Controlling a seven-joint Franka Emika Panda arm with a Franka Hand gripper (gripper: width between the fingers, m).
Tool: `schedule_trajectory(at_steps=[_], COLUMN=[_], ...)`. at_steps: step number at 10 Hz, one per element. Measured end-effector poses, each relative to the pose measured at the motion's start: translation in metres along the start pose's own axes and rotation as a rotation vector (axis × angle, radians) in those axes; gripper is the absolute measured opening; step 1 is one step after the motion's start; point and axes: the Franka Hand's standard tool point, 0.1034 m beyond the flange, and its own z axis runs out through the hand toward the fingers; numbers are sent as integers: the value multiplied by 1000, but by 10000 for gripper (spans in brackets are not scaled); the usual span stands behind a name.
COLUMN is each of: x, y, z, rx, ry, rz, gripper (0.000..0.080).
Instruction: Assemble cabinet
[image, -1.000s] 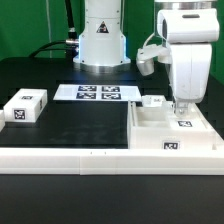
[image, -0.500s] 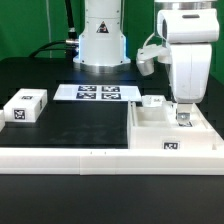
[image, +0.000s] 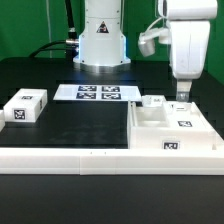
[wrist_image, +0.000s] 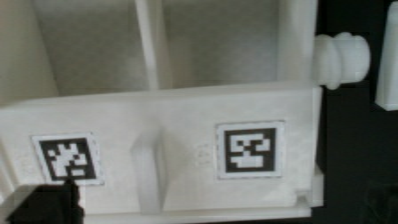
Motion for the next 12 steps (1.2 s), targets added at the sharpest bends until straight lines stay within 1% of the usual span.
schedule_trajectory(at_steps=[1,2,3,5,6,7,8,9,10,11,12], x=[-3,-4,-4,-5,-5,-5,-5,-9,-13,-16,-16], y=[-21,-30,-28,-29,-34,-49,-71,-90,-93,-101,-99], z=[-4,-3,-2,-1,2,8,14,20,22,26,25], rx=[2,-8,-7,-4,0,-7,7,28,34,38,37], ry=[-6,-1,-1,-2,-2,9,9,4,2,3,3], rz=[-6,-10,-8,-8,-7,12,0,-8,-3,-3,-2], gripper=[797,797,797,797,797,797,797,797,797,797,797])
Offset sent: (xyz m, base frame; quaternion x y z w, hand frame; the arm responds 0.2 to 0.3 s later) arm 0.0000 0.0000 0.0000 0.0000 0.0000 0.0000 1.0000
